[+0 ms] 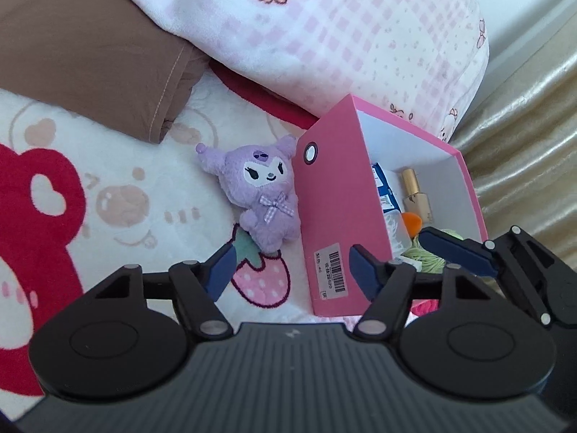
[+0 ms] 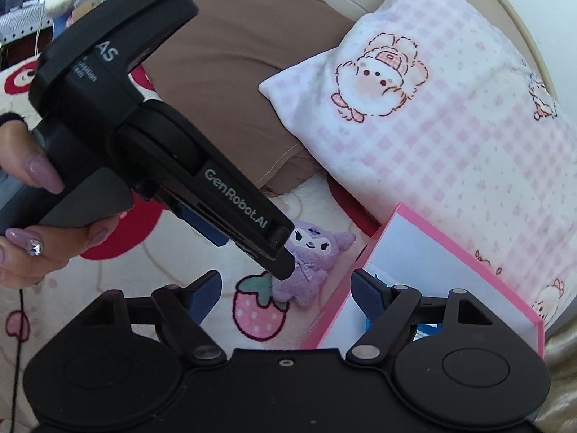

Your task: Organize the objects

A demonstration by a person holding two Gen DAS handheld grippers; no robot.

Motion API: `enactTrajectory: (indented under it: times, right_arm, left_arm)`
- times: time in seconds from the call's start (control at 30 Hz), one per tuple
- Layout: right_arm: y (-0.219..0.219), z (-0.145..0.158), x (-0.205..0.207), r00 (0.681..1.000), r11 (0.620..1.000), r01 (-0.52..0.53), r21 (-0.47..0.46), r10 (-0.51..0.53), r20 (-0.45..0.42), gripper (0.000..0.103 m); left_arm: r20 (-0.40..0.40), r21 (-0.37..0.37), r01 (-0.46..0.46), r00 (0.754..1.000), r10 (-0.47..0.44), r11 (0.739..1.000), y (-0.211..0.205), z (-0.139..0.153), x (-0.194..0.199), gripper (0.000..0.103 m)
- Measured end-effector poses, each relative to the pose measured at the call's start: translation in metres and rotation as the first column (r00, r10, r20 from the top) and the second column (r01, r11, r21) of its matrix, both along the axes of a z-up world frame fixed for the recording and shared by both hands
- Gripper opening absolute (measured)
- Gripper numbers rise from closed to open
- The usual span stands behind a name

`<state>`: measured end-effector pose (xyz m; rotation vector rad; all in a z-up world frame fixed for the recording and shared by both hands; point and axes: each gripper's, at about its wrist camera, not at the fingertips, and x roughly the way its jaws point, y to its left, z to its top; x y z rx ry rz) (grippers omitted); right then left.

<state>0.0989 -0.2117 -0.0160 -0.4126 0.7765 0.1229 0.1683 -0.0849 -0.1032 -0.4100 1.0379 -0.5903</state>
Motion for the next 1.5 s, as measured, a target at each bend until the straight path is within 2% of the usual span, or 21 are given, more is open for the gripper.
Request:
enactTrajectory:
  times: [0.23, 0.5, 0.53, 0.67, 0.73, 0.77, 0.93, 1.07, 1.13, 1.2, 1.23, 1.3, 1.4, 1.5]
  right_arm:
    - [0.01, -0.023, 0.014, 0.999, 0.994, -0.036, -0.107, 0.035, -0.011, 0.082]
    - [0.017, -0.038, 0.029, 0.998, 0.982, -0.059, -0.179, 0.055, -0.025, 0.083]
    - [0.018, -0.041, 0.03, 0.998, 0.98, -0.055, -0.193, 0.051, -0.026, 0.083]
    - [0.017, -0.044, 0.036, 0.998, 0.98, -0.049, -0.191, 0.043, -0.035, 0.083]
    - [0.019, -0.044, 0.036, 0.998, 0.981, -0.054, -0.187, 0.048, -0.036, 0.083]
    - [0.02, -0.044, 0.036, 0.998, 0.98, -0.056, -0.188, 0.051, -0.035, 0.083]
    - [0.033, -0.048, 0.036, 0.997, 0.971, -0.076, -0.226, 0.071, -0.028, 0.083]
    - [0.043, -0.059, 0.043, 0.997, 0.958, -0.074, -0.278, 0.061, -0.056, 0.083]
    - [0.043, -0.061, 0.05, 0.997, 0.957, -0.05, -0.286, 0.03, -0.072, 0.083]
    - [0.049, -0.063, 0.053, 0.997, 0.953, -0.029, -0.303, 0.008, -0.073, 0.083]
    - [0.053, -0.062, 0.052, 0.998, 0.953, -0.029, -0.3, 0.009, -0.067, 0.083]
    - [0.057, -0.061, 0.052, 0.998, 0.961, -0.038, -0.272, 0.02, -0.067, 0.083]
    - [0.061, -0.068, 0.057, 0.996, 0.972, -0.027, -0.232, 0.007, -0.089, 0.083]
    - [0.061, -0.085, 0.067, 0.996, 0.965, 0.016, -0.263, -0.039, -0.083, 0.083]
  left_arm:
    - [-0.026, -0.017, -0.03, 0.999, 0.03, 0.999, -0.013, -0.044, 0.025, 0.045]
    - [-0.02, -0.036, -0.066, 0.998, 0.066, 0.997, -0.022, -0.068, 0.038, 0.043]
    - [-0.027, -0.044, -0.066, 0.998, 0.065, 0.997, -0.022, -0.071, 0.04, 0.033]
    - [-0.044, -0.102, -0.053, 0.998, 0.049, 0.993, -0.013, -0.073, 0.043, 0.023]
    - [-0.067, -0.126, -0.058, 0.996, 0.049, 0.99, -0.004, -0.072, 0.045, 0.011]
    - [-0.076, -0.135, -0.066, 0.996, 0.056, 0.989, 0.001, -0.072, 0.045, 0.009]
    - [-0.086, -0.152, -0.109, 0.992, 0.096, 0.982, 0.018, -0.072, 0.046, 0.008]
    - [-0.112, -0.162, -0.122, 0.988, 0.104, 0.979, 0.021, -0.074, 0.044, 0.006]
    - [-0.086, -0.125, -0.121, 0.99, 0.11, 0.985, 0.022, -0.068, 0.041, 0.003]
    - [-0.026, -0.055, -0.12, 0.993, 0.119, 0.991, 0.029, -0.058, 0.036, 0.0]
    - [-0.03, -0.061, -0.114, 0.993, 0.112, 0.992, 0.034, -0.056, 0.035, 0.0]
    - [-0.094, -0.078, -0.121, 0.989, 0.114, 0.99, 0.05, -0.06, 0.037, 0.0]
    - [-0.104, -0.105, -0.153, 0.984, 0.143, 0.983, 0.066, -0.067, 0.036, 0.0]
    - [-0.122, -0.146, -0.149, 0.984, 0.132, 0.978, 0.072, -0.073, 0.039, 0.0]
